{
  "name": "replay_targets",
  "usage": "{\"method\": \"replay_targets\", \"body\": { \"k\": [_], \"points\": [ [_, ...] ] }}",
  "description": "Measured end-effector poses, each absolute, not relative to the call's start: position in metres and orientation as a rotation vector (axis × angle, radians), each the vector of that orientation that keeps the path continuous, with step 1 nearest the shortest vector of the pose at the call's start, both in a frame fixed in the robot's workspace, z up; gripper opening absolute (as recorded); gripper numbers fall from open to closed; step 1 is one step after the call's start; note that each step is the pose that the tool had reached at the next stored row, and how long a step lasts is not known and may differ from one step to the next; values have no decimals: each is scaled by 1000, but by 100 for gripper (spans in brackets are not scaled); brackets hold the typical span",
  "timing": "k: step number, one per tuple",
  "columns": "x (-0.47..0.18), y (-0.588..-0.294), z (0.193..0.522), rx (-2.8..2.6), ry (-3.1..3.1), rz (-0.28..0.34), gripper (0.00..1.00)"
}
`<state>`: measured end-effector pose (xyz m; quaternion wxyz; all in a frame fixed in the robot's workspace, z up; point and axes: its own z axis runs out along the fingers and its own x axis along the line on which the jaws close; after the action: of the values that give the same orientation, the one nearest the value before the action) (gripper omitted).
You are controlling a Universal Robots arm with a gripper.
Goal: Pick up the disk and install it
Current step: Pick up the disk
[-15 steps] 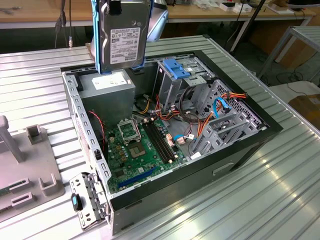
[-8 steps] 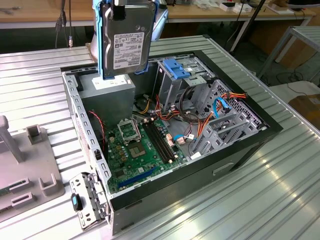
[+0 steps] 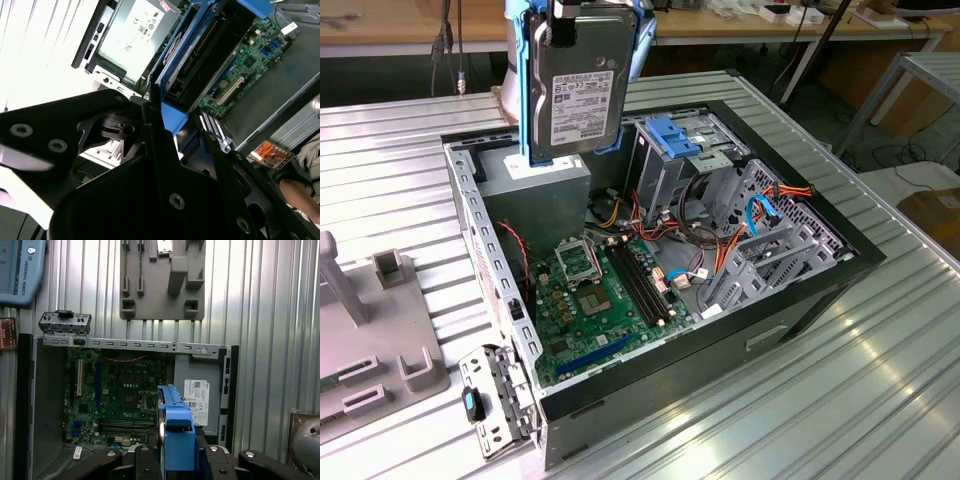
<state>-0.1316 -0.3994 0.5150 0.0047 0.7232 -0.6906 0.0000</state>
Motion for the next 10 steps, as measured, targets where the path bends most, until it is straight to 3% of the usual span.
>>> {"method": "replay_targets", "body": {
  "k": [10],
  "points": [
    [-132, -409, 515, 2265, -2163, 0, 36]
  ]
}}
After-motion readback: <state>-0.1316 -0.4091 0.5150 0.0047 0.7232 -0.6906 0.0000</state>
